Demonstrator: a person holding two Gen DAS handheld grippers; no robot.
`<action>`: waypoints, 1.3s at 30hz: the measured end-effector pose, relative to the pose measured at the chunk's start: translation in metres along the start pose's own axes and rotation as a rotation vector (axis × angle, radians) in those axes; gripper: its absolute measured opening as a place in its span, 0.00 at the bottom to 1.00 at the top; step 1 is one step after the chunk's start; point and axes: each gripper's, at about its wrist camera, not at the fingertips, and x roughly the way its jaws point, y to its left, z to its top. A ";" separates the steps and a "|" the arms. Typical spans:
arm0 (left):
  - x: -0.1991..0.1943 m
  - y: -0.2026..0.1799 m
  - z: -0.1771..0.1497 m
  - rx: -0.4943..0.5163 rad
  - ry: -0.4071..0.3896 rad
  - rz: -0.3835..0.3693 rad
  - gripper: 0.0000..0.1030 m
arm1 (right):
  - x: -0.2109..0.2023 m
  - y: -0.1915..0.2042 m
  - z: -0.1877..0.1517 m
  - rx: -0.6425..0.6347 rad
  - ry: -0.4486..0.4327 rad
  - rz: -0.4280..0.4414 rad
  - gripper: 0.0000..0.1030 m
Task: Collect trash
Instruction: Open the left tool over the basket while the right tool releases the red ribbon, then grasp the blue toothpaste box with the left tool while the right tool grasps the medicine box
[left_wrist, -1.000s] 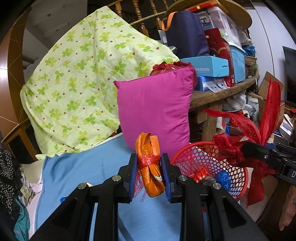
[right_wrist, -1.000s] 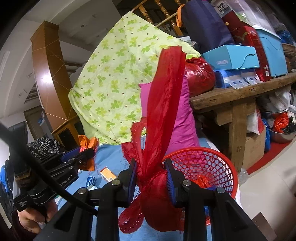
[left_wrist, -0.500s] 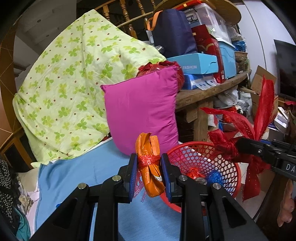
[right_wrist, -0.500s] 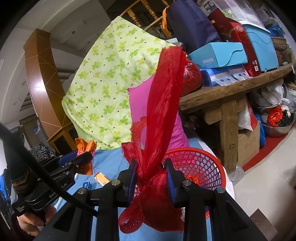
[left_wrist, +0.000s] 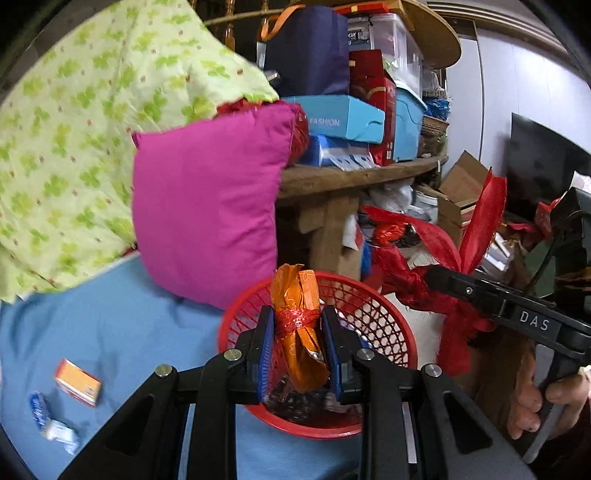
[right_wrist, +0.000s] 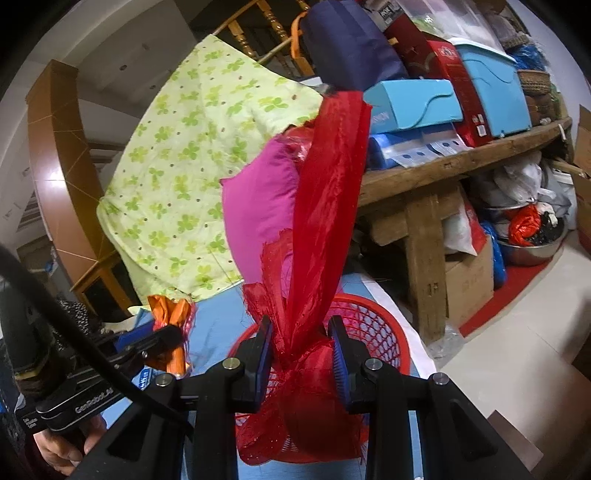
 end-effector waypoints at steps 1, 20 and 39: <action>0.004 0.002 -0.002 -0.011 0.008 -0.014 0.27 | 0.002 -0.001 -0.001 0.000 0.003 -0.011 0.31; 0.024 0.043 -0.028 -0.062 0.016 -0.001 0.59 | 0.041 -0.003 -0.011 0.042 0.045 -0.037 0.68; -0.098 0.253 -0.155 -0.346 0.012 0.529 0.64 | 0.087 0.135 -0.021 -0.127 0.024 0.170 0.68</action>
